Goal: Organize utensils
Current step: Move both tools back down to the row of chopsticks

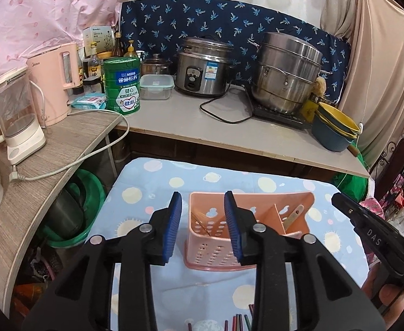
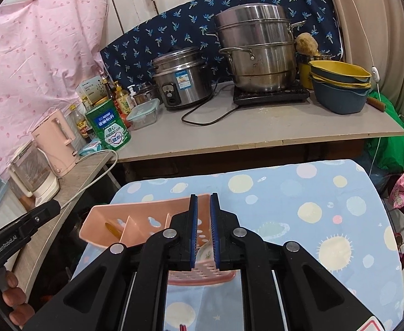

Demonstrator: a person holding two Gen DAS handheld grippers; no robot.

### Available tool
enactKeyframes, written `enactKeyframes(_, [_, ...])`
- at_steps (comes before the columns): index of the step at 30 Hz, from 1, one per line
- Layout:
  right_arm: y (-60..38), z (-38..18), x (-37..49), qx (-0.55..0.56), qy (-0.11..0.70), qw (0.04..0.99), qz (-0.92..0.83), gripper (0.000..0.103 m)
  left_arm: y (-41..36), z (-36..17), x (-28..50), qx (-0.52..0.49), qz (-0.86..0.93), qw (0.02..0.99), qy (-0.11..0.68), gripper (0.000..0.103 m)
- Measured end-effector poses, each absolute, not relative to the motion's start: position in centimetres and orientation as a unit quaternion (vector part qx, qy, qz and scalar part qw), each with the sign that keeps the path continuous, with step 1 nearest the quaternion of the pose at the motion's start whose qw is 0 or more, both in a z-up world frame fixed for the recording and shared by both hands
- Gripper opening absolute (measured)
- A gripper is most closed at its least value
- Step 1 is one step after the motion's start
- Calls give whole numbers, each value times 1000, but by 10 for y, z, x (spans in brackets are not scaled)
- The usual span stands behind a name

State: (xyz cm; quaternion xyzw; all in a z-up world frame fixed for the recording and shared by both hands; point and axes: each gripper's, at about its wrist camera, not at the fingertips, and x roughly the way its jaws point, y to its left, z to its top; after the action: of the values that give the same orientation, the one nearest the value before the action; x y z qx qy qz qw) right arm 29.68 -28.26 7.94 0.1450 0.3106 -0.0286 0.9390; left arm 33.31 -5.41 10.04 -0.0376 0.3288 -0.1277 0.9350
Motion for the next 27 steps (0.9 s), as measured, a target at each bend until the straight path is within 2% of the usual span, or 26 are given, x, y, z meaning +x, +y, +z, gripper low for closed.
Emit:
enactKeyframes(3, [-279,83,280,141,311,939,-26,10,-52,102,319,-32,-124,937,325,36])
enactKeyframes(5, [-276,83,267,140,315,938,-21,11,-49,102,308,-32,-126,937,323,46])
enactKeyframes(7, [-273,83,252,139,319,937,-17,12,-46,102,293,-29,-125,939,321,50])
enactKeyframes(10, [-267,81,226,137,323,937,-12,17,-40,98,271,-23,-125,938,322,50])
enactKeyframes(18, [-253,63,149,122,349,929,-9,17,-21,70,210,-12,-118,931,345,50])
enactKeyframes(27, [-232,15,72,94,396,913,-21,18,-10,22,146,3,-114,916,384,51])
